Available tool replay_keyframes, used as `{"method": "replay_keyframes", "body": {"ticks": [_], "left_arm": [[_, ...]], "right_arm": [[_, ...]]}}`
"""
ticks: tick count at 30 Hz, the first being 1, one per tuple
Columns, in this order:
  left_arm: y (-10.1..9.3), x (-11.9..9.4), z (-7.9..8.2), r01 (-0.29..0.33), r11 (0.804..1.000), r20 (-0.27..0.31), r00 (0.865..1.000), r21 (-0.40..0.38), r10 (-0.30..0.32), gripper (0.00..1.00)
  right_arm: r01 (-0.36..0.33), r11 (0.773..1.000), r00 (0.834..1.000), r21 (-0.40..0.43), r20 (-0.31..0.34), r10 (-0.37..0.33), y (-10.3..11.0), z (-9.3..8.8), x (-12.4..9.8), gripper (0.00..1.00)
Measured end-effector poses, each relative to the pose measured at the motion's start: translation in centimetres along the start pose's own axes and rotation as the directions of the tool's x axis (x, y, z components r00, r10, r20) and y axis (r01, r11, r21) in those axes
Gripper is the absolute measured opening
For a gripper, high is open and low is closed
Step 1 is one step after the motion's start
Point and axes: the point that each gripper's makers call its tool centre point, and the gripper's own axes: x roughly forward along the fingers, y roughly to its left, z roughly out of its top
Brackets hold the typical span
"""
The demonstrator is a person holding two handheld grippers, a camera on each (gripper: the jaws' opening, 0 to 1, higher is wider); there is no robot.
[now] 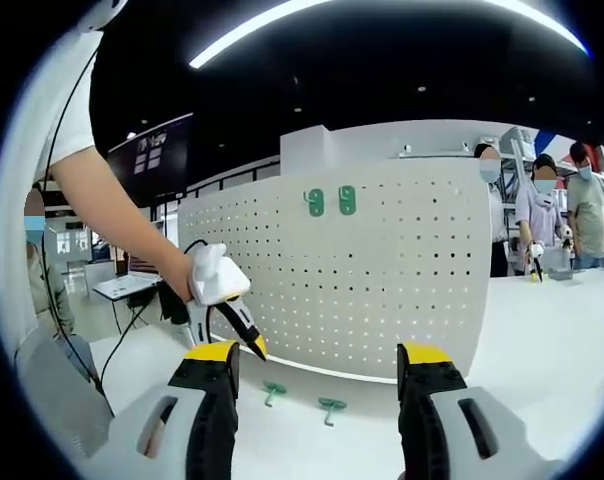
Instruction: Insert the hook assembly into the mounting plate slot until the hook locks in place.
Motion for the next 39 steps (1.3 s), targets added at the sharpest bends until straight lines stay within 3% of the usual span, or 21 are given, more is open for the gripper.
{"method": "replay_keyframes", "body": {"ticks": [16,25,39], "left_arm": [[0.7,1.7,0.1,0.007,1.000,-0.027,1.000,0.026,-0.006,0.69],[1.6,3.1,-0.8,0.009,1.000,-0.068,0.998,0.024,-0.008,0.69],[2.2,5.0,-1.0,0.010,0.999,-0.102,0.995,0.042,-0.006,0.67]], "right_arm": [[0.002,1.000,1.000,0.001,-0.008,-0.002,0.0,-0.2,0.0,0.61],[0.009,1.000,1.000,0.001,-0.018,-0.009,-0.3,-0.4,0.0,0.61],[0.018,1.000,1.000,0.005,-0.025,-0.018,-0.5,-0.7,0.0,0.60]]}}
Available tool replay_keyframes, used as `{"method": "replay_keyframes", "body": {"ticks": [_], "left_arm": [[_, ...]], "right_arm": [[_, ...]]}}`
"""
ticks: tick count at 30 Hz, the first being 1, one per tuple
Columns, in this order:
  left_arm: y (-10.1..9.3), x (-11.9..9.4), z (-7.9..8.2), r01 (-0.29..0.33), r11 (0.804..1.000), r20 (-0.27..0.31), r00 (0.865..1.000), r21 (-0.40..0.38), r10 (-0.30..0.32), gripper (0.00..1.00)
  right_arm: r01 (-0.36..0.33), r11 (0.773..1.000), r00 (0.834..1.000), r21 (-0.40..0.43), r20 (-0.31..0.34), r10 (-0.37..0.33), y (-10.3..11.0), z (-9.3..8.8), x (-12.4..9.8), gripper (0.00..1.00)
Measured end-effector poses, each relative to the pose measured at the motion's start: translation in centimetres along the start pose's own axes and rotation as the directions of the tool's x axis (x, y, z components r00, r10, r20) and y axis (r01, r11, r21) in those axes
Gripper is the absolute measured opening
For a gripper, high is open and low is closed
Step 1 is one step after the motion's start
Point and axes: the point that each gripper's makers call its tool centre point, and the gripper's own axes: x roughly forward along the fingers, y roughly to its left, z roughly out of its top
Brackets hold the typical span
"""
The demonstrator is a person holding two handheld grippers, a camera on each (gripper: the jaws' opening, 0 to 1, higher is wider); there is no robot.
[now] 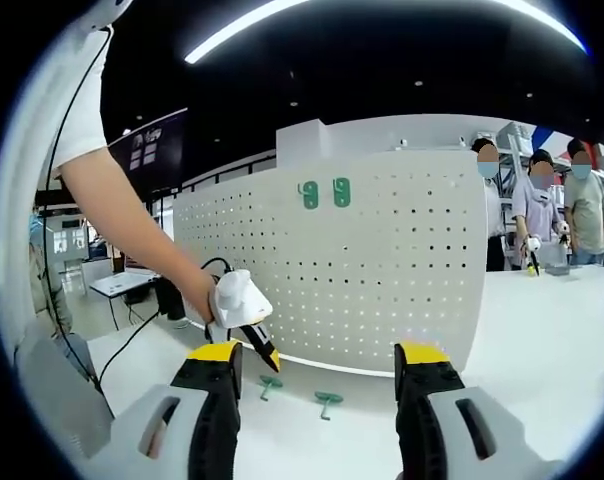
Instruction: Insert the hook assembly into the mounting plate slot until the hook locks in place.
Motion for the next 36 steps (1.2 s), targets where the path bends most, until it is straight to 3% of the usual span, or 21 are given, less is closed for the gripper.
{"method": "replay_keyframes", "body": {"ticks": [26,36], "left_arm": [[0.5,0.1,0.2,-0.029,0.999,-0.003,1.000,0.023,0.029,0.67],[1.2,-0.3,-0.1,-0.045,0.999,-0.011,0.999,-0.009,0.045,0.48]], "right_arm": [[0.002,1.000,1.000,0.002,0.000,-0.002,-0.2,-0.1,0.1,0.57],[0.004,1.000,1.000,-0.001,-0.007,-0.004,-0.2,-0.3,0.1,0.55]]}}
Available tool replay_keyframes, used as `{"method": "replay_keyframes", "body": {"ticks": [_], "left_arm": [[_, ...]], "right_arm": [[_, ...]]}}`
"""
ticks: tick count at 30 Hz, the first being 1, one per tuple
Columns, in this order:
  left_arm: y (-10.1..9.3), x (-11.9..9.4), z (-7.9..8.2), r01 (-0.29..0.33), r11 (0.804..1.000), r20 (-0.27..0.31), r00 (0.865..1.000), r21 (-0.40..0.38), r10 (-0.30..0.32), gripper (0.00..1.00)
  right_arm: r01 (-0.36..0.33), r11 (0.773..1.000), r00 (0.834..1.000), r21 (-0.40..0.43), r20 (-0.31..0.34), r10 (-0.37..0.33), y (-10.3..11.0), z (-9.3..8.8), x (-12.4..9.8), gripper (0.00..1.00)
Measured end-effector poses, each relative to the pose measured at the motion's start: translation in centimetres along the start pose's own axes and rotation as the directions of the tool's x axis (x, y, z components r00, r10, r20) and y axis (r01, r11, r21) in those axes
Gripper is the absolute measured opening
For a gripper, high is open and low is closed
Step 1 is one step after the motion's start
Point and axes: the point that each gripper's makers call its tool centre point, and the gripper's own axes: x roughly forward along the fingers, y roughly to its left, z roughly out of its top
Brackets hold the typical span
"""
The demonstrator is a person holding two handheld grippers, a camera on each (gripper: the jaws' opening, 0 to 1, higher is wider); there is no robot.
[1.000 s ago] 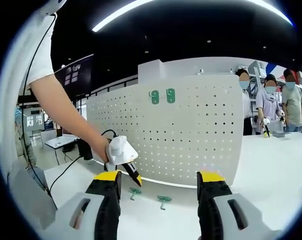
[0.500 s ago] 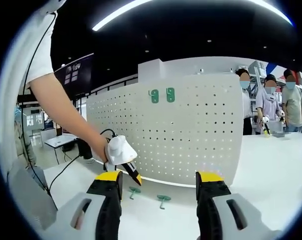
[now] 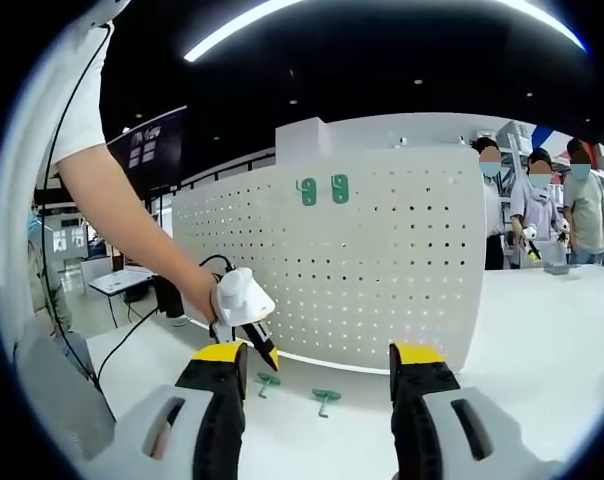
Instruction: Insert the hook assembly into the mounting plate slot until the hook locks in place.
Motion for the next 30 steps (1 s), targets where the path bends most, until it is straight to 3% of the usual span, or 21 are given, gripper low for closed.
{"method": "replay_keyframes", "body": {"ticks": [16,23,30], "left_arm": [[0.74,-0.07,0.44,-0.029,0.998,0.024,0.999,-0.049,0.030,0.25],[0.71,0.08,0.63,-0.049,0.999,0.045,0.998,-0.021,0.050,0.10],[1.00,0.09,0.64,-0.063,0.998,0.038,0.997,-0.030,0.065,0.07]], "right_arm": [[0.006,1.000,1.000,0.003,-0.007,-0.006,-0.18,-0.06,-0.09,0.54],[0.011,1.000,1.000,0.002,-0.011,-0.011,-0.36,-0.20,-0.11,0.53],[0.013,1.000,1.000,0.006,-0.010,-0.013,-0.43,-0.23,-0.13,0.53]]}}
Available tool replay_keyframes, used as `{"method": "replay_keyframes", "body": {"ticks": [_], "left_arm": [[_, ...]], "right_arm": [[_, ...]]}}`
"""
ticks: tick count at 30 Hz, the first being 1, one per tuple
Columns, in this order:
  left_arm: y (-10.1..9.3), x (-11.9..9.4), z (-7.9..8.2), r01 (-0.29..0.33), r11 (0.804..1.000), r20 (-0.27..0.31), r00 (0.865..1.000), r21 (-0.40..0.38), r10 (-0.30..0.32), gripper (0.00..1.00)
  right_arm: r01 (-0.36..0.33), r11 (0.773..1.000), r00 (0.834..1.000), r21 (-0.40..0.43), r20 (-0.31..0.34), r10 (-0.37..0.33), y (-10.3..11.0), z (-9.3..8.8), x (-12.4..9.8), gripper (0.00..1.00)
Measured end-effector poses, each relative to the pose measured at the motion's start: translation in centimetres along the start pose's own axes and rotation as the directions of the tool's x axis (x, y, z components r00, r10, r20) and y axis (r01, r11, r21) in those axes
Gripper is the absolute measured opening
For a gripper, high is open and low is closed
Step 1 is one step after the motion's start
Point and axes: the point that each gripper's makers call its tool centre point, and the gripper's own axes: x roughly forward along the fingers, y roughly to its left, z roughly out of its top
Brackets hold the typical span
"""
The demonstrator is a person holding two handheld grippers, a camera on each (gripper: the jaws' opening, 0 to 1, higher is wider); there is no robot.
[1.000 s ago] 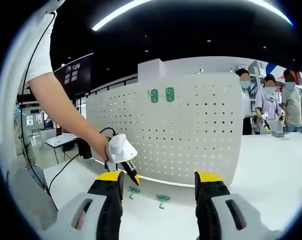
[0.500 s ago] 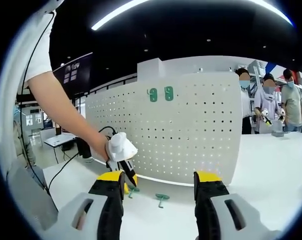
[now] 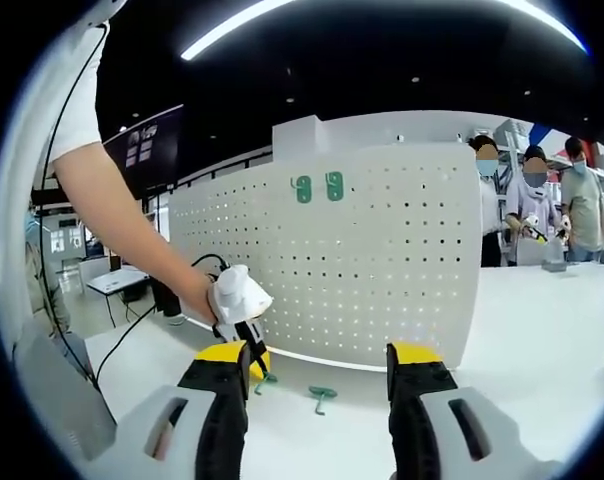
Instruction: Insert the hook assembly into the mounting plate slot until the hook locks in place.
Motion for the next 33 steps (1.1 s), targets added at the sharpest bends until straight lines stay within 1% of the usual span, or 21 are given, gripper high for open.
{"method": "replay_keyframes", "body": {"ticks": [3,8,12,16,20,23,31,33], "left_arm": [[0.05,-0.04,-0.05,-0.006,1.000,-0.001,1.000,-0.020,0.006,0.06],[0.11,-0.04,-0.09,-0.010,1.000,-0.008,1.000,-0.019,0.010,0.04],[0.08,-0.08,-0.12,-0.008,1.000,-0.026,1.000,-0.029,0.007,0.03],[0.14,0.03,-0.17,-0.007,1.000,-0.032,0.999,-0.021,0.006,0.03],[0.14,0.01,-0.17,-0.006,1.000,-0.027,1.000,-0.028,0.005,0.03],[0.09,-0.03,-0.17,-0.010,1.000,-0.026,1.000,-0.018,0.009,0.03],[0.16,-0.09,-0.25,-0.021,1.000,-0.001,1.000,-0.022,0.021,0.02],[0.24,-0.05,-0.27,-0.021,0.998,0.010,1.000,-0.055,0.022,0.02]], "right_arm": [[-0.001,1.000,1.000,0.000,0.000,0.001,-0.01,-0.03,0.01,0.53],[-0.003,1.000,1.000,0.000,-0.001,0.003,0.05,-0.04,0.03,0.53],[-0.003,1.000,1.000,0.002,-0.001,0.003,0.05,-0.01,0.01,0.53],[-0.003,1.000,1.000,0.003,0.000,0.003,0.03,-0.03,-0.01,0.52],[-0.003,1.000,1.000,0.002,0.001,0.003,0.00,-0.02,-0.03,0.52],[-0.004,1.000,1.000,0.001,-0.001,0.004,0.03,-0.06,0.01,0.52],[-0.006,1.000,1.000,0.002,-0.001,0.006,0.15,-0.03,0.04,0.52],[-0.006,1.000,1.000,0.002,0.000,0.006,0.16,-0.01,0.04,0.52]]}}
